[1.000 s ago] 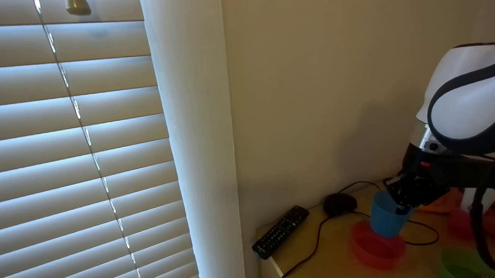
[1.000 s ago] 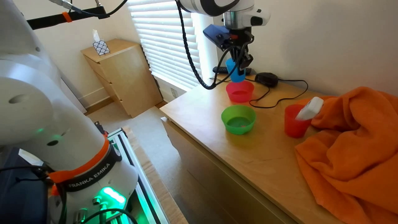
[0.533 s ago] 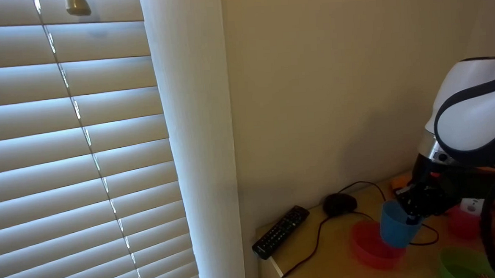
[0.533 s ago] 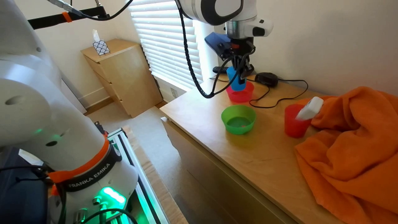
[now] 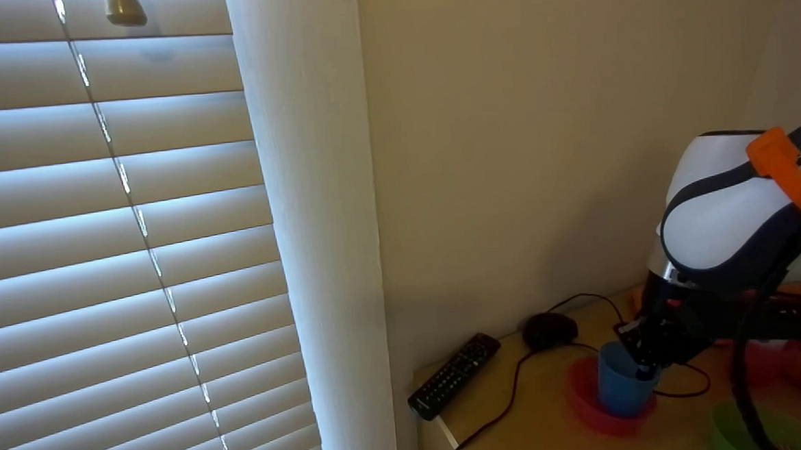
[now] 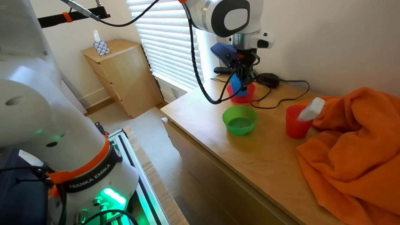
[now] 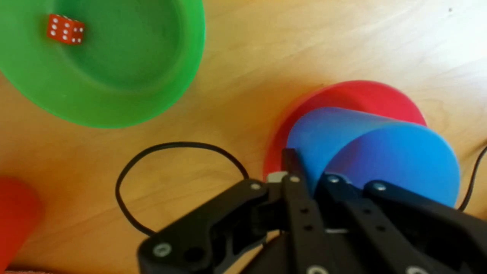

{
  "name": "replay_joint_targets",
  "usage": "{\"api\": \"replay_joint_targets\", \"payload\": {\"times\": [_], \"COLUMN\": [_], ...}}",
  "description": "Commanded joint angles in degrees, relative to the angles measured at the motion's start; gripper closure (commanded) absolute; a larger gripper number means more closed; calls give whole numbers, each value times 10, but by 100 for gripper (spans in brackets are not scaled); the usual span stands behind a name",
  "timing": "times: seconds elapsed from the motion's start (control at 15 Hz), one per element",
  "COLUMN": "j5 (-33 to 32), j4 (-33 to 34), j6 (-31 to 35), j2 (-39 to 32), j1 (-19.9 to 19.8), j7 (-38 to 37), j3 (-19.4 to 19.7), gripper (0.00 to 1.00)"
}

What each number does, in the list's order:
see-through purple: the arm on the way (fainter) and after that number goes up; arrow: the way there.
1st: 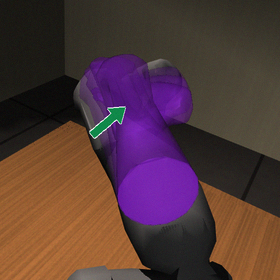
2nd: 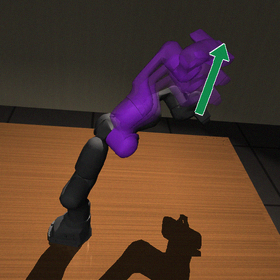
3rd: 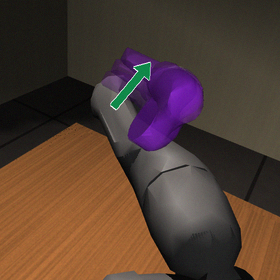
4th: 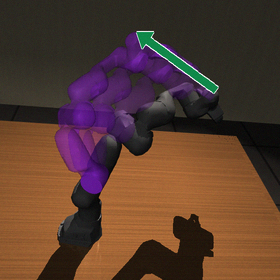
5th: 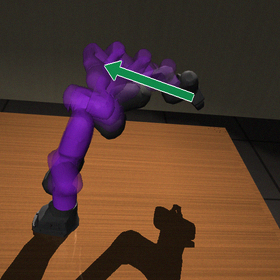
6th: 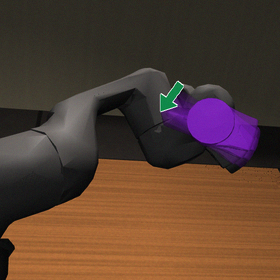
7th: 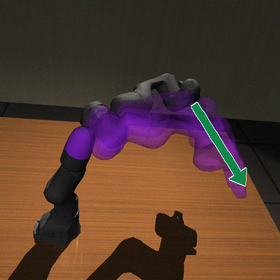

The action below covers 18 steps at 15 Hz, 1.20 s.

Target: Pick up the blue cup and put it in the pink bowl

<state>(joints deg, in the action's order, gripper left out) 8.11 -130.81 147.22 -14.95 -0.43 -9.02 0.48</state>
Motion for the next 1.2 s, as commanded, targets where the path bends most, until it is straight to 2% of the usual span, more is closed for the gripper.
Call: {"api": "replay_joint_targets", "payload": {"times": [0.0, 0.13, 0.2, 0.27, 0.53, 0.87, 0.93, 1.0, 1.07, 1.13], "j5": [19, 1, -12, -14, -34, 19, 33, 7, 16, 19], "j4": [32, 45, 46, 48, 19, -72, -84, -22, -37, -51], "j6": [5, -9, -8, -8, -14, 15, 11, 0, 0, 0], "j2": [-36, -47, -48, -49, -4, 140, 166, 91, 120, 141], "j1": [-3, 5, 11, 12, 19, -11, -12, 0, -2, -3], "j7": [28, 12, -1, -2, -12, 83, 110, 65, 82, 90], "j3": [-15, -10, -3, -2, 6, -14, -14, -6, -6, -5], "gripper": [99, 99, 71, 69, 41, 4, 0, 13, 4, 0]}}
